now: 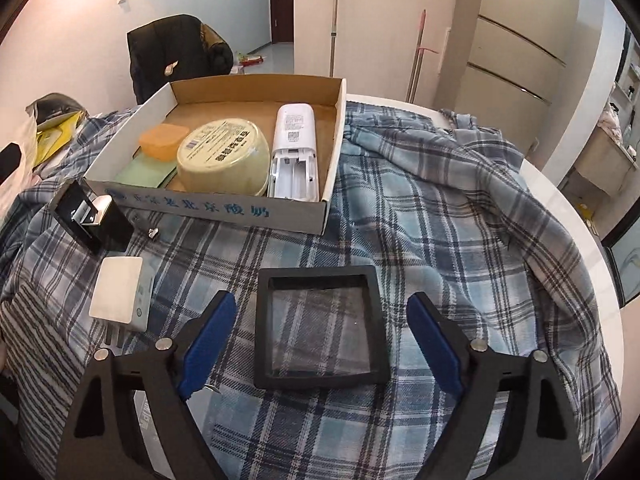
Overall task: Organize rigid objects
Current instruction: 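Grasp the black square frame on the shirt with the right tool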
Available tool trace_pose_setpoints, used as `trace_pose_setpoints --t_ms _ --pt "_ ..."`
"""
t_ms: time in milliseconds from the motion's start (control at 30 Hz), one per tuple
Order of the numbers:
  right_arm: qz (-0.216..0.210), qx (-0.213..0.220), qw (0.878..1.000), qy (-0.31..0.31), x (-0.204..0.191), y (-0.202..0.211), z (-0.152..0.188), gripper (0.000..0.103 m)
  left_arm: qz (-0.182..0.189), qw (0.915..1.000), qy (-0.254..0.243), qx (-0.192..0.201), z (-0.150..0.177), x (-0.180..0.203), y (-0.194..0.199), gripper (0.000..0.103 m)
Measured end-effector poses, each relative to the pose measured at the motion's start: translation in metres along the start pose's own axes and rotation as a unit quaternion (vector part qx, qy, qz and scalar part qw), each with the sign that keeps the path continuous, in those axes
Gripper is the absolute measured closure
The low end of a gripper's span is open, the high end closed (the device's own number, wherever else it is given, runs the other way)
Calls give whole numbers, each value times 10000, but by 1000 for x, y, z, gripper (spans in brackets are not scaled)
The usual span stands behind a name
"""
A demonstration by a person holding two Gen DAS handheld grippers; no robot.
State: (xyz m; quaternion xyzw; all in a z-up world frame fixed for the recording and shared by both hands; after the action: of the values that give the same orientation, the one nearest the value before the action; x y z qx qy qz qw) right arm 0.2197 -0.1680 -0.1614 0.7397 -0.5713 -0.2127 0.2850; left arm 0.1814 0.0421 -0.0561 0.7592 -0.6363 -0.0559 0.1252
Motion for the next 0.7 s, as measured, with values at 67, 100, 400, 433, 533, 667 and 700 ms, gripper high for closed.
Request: trace_pose_setpoints --t_ms 67,100,400,433,533,667,700 --pt "-3 -90 9999 -60 2 -4 3 17 5 10000 -37 -13 1 1 -2 0" --pt "-17 -138 9998 -106 3 -7 5 18 9 10000 -62 -14 2 2 -2 0" --pt "-32 -327 9991 -268 6 -17 12 33 20 9999 -108 -45 4 5 -3 0" --pt "-24 -307 9990 -315 8 -16 11 33 7 10000 -83 -23 3 3 -2 0" --pt "27 -174 9992 -371 12 -10 7 33 5 10000 -39 -32 2 2 -2 0" --pt "661 66 9978 -52 24 0 0 34 -8 9999 -35 -150 6 1 -6 0" --pt "702 81 9975 -66 28 0 0 34 -12 9999 -29 -166 6 0 -6 0"
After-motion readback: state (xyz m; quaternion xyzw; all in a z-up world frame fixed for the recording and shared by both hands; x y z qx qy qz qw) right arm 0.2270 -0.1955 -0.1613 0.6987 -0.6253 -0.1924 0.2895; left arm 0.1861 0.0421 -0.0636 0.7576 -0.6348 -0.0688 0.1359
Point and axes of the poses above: each gripper's, at about its wrist camera, not at the fingertips, and y roughly against the way its jaws point, x to its right, z to its underside, the point moved 9 cm from there along -y, roughly the way its jaws point, and after that the axes turned 13 degrees about x, right-handed, at the moved point
